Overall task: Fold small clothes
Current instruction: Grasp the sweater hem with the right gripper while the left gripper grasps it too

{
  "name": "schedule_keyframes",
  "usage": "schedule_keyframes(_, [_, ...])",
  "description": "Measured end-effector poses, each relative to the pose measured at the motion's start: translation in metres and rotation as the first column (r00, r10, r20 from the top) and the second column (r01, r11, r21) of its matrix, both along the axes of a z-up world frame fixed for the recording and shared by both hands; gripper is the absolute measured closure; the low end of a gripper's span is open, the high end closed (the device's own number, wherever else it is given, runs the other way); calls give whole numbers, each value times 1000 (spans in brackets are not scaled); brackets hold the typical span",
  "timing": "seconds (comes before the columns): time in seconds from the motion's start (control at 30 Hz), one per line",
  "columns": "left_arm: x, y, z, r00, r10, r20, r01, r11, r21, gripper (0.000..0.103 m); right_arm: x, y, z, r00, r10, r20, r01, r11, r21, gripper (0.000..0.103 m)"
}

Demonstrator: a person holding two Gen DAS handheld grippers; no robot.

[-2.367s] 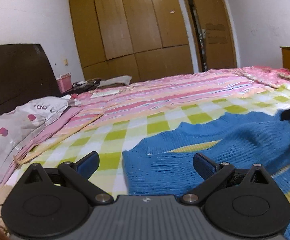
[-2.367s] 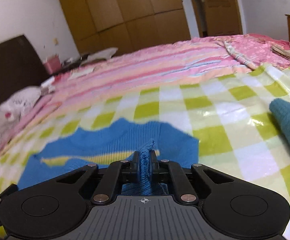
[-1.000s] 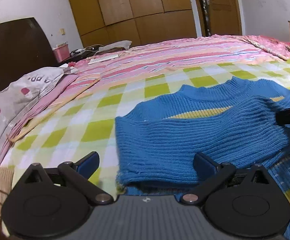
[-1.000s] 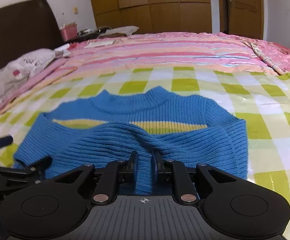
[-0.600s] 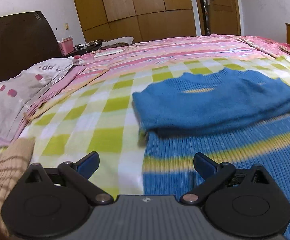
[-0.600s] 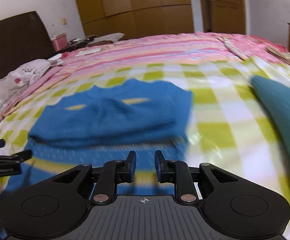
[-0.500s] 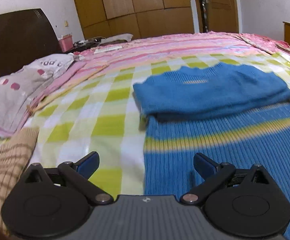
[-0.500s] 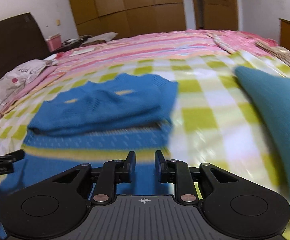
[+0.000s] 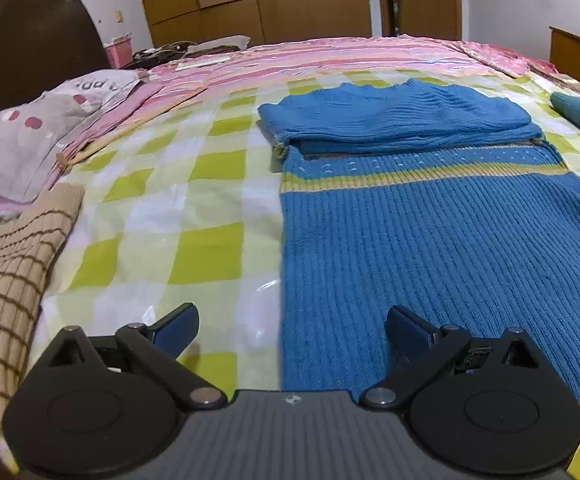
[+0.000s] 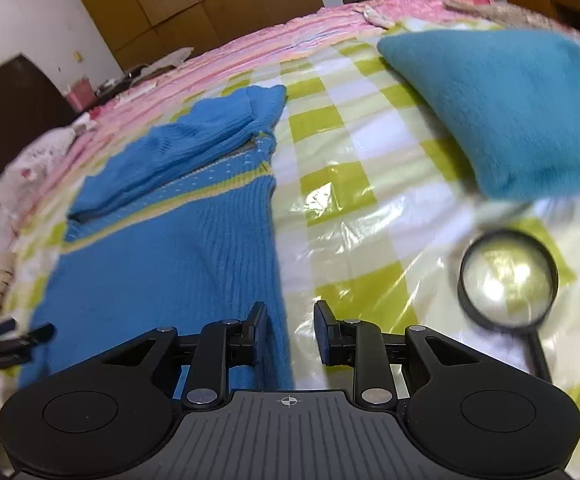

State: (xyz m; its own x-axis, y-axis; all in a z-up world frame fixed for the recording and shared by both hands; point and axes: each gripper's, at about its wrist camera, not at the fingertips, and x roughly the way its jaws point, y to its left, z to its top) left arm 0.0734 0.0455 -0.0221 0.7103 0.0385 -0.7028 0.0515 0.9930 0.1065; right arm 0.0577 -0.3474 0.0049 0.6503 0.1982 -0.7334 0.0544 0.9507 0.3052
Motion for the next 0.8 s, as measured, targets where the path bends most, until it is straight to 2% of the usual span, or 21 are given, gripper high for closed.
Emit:
schedule_keyframes(0.1, [-4, 7, 0, 999, 9, -34, -10, 999, -41, 0, -5, 0, 2, 1000, 16, -11, -16, 999, 38, 76])
schedule_keyframes(0.27, [-8, 13, -1, 997, 8, -73, -14, 996, -93, 14, -9, 3, -4, 998, 37, -50, -32, 996, 85, 76])
schedule_keyframes(0.43, [-14, 23, 0, 994, 17, -103, -33, 987, -155, 26, -9, 3, -8, 998, 35, -48, -30, 994, 101, 76])
schedule_keyframes(0.57, [-18, 22, 1, 995, 0, -104, -17, 986, -165, 39, -10, 1, -9, 997, 41, -59, -34, 992, 120, 86])
schedule_keyframes(0.63, [-19, 20, 3, 995, -23, -99, 5, 985, -175, 52, -11, -1, -9, 997, 40, -61, -30, 988, 149, 90])
schedule_keyframes(0.7, [-21, 20, 4, 994, -46, -96, 27, 980, -199, 59, -13, -3, -10, 998, 32, -59, -22, 985, 174, 91])
schedule_keyframes(0.8, [-23, 19, 4, 993, -68, -96, 46, 974, -221, 60, -15, -6, -13, 998, 30, -58, -18, 981, 191, 91])
